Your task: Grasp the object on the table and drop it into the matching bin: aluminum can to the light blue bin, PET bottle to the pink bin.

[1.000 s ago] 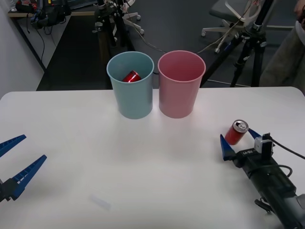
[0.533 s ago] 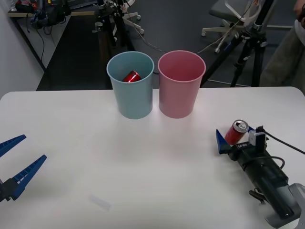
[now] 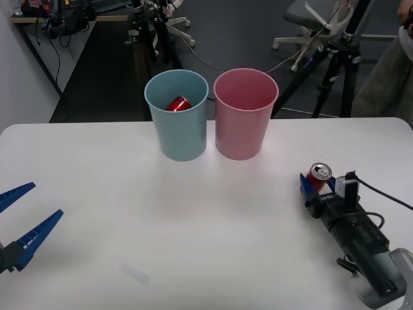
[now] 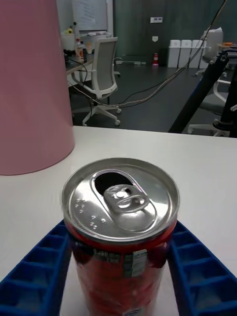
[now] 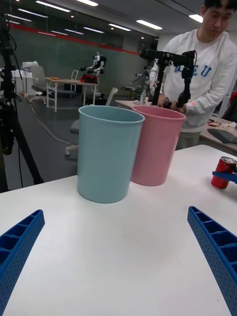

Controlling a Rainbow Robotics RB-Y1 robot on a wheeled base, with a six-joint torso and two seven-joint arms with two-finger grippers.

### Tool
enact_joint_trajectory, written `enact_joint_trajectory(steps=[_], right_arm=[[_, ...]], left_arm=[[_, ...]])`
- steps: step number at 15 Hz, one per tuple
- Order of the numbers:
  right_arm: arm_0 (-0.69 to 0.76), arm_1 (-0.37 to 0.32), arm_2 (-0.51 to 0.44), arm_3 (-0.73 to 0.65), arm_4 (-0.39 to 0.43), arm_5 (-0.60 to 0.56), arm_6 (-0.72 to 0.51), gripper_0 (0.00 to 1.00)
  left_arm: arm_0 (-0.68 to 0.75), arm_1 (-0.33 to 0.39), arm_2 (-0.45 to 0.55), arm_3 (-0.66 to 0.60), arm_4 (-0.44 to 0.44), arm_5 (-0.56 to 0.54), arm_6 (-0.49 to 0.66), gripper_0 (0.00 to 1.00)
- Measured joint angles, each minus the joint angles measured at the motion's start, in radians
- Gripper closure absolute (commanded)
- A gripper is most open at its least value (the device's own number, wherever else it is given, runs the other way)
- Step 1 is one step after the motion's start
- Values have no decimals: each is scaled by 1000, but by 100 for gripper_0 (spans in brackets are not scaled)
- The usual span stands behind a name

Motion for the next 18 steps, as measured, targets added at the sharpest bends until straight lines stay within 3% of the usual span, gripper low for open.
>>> enact_joint_trajectory(steps=[9, 18], right_arm=[[12, 0, -12, -23, -1, -44, -8, 100], [228, -16, 108, -487, 17, 34, -75, 100]], left_arm=[[0, 0, 0, 0, 0, 0, 0, 0], [0, 0, 0, 0, 0, 0, 0, 0]])
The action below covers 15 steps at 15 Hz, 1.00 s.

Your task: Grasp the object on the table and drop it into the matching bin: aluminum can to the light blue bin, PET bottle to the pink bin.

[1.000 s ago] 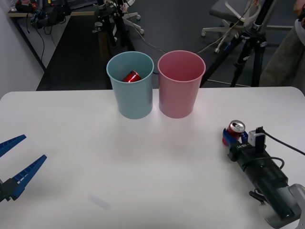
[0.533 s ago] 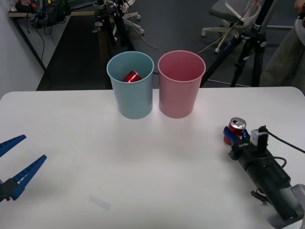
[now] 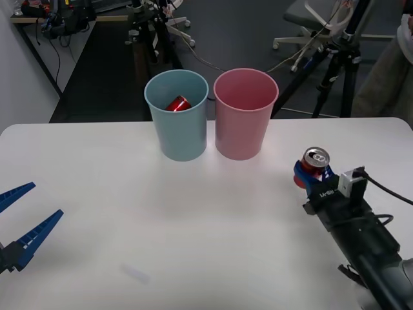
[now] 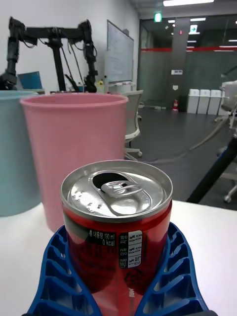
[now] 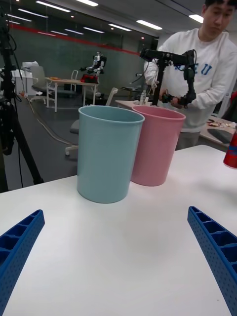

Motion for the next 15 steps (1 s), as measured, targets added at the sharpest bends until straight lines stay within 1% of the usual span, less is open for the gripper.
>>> enact_joint_trajectory(steps=[3, 6, 9, 11, 15], right_arm=[[75, -51, 78, -171, 31, 50, -130, 100], [128, -99, 142, -324, 122, 101, -279, 100], [128, -122, 186, -420, 236, 105, -445, 100], [108, -125, 211, -474, 333, 105, -566, 100], [-2, -118, 256, -501, 522, 106, -780, 100]], left_arm=[[0, 0, 0, 0, 0, 0, 0, 0], [0, 0, 0, 0, 0, 0, 0, 0], [0, 0, 0, 0, 0, 0, 0, 0], [0, 0, 0, 0, 0, 0, 0, 0], [0, 0, 0, 0, 0, 0, 0, 0]])
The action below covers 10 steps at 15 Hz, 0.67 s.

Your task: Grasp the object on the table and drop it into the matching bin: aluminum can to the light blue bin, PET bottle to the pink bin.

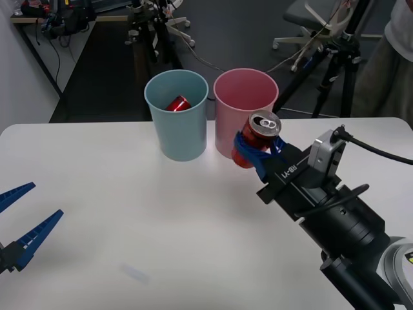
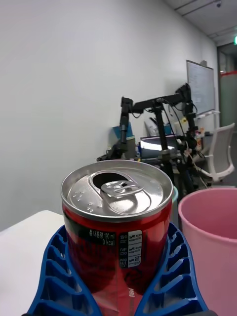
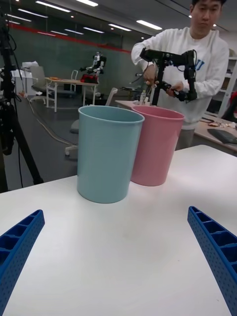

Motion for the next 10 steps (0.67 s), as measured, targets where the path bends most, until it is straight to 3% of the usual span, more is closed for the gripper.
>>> enact_joint_trajectory(steps=[4, 10], right_arm=[[-173, 41, 29, 73, 147, 2, -171, 100], [-469, 169, 34, 327, 287, 36, -270, 100]], left_arm=[[0, 0, 0, 0, 0, 0, 0, 0], [0, 0, 0, 0, 0, 0, 0, 0]])
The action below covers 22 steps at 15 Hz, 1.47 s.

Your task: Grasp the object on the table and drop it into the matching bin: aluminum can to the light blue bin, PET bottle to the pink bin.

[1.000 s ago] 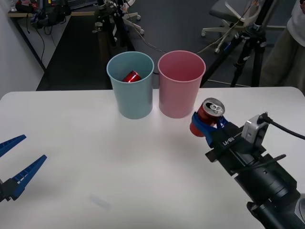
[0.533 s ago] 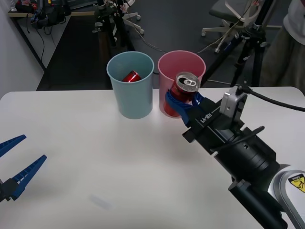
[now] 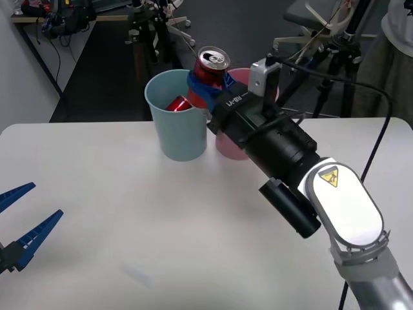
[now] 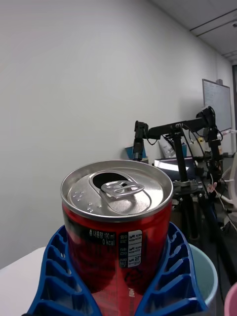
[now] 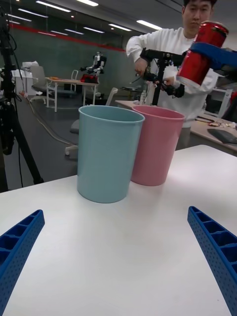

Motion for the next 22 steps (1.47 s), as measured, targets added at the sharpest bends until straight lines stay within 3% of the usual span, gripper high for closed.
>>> enact_joint_trajectory(steps=[3, 8, 13, 17, 22], right_arm=[[-145, 44, 11, 159, 7, 57, -1, 100], [-381, 73, 101, 460, 7, 255, -2, 100], [-539, 126, 101, 717, 64, 317, -2, 100], [-584, 135, 101, 808, 95, 327, 2, 100], [-585, 136, 106, 811, 100, 326, 6, 100]], left_arm=[[0, 0, 0, 0, 0, 0, 0, 0], [0, 0, 0, 0, 0, 0, 0, 0], [0, 0, 0, 0, 0, 0, 0, 0], [0, 0, 0, 0, 0, 0, 0, 0], [0, 0, 0, 0, 0, 0, 0, 0]])
